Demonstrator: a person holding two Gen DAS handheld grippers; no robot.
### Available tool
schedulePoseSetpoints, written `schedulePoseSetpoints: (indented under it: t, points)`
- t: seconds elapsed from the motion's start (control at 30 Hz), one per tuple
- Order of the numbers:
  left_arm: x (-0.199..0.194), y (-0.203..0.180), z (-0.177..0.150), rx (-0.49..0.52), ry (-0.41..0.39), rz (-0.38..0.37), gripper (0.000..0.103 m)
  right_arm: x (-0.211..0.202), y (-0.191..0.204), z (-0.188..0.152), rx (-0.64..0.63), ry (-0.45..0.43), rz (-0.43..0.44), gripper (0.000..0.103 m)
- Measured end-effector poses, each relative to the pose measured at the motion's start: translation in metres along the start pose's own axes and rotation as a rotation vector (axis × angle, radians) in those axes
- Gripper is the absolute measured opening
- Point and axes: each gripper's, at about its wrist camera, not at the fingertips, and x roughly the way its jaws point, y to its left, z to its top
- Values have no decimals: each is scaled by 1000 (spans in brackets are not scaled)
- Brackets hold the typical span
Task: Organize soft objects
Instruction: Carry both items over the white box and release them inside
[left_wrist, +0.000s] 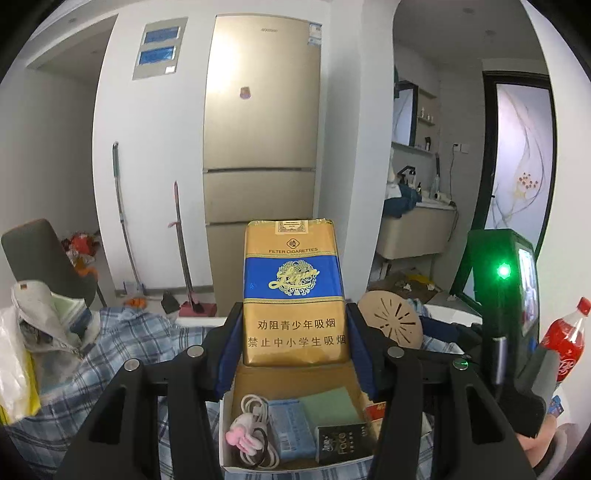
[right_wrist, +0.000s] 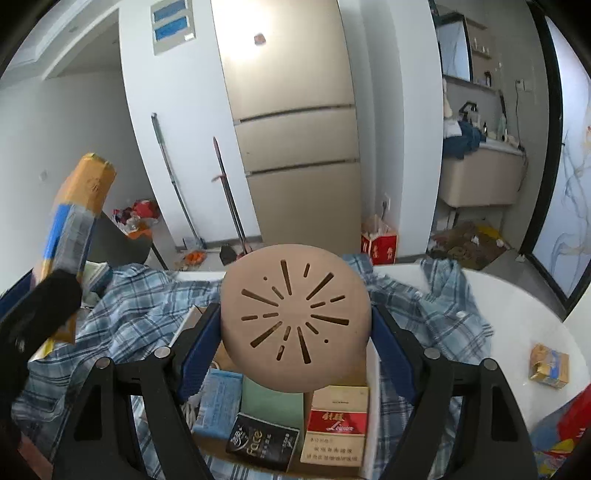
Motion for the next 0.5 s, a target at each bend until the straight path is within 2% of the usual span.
schedulePoseSetpoints:
  t: [0.2, 0.5]
  points:
    - [29, 17, -20, -18, 54, 1, 55, 32, -5, -22, 24, 79, 30, 78]
    - [63, 23, -50, -3, 141, -12, 55, 65, 9, -50, -41, 202, 110, 78]
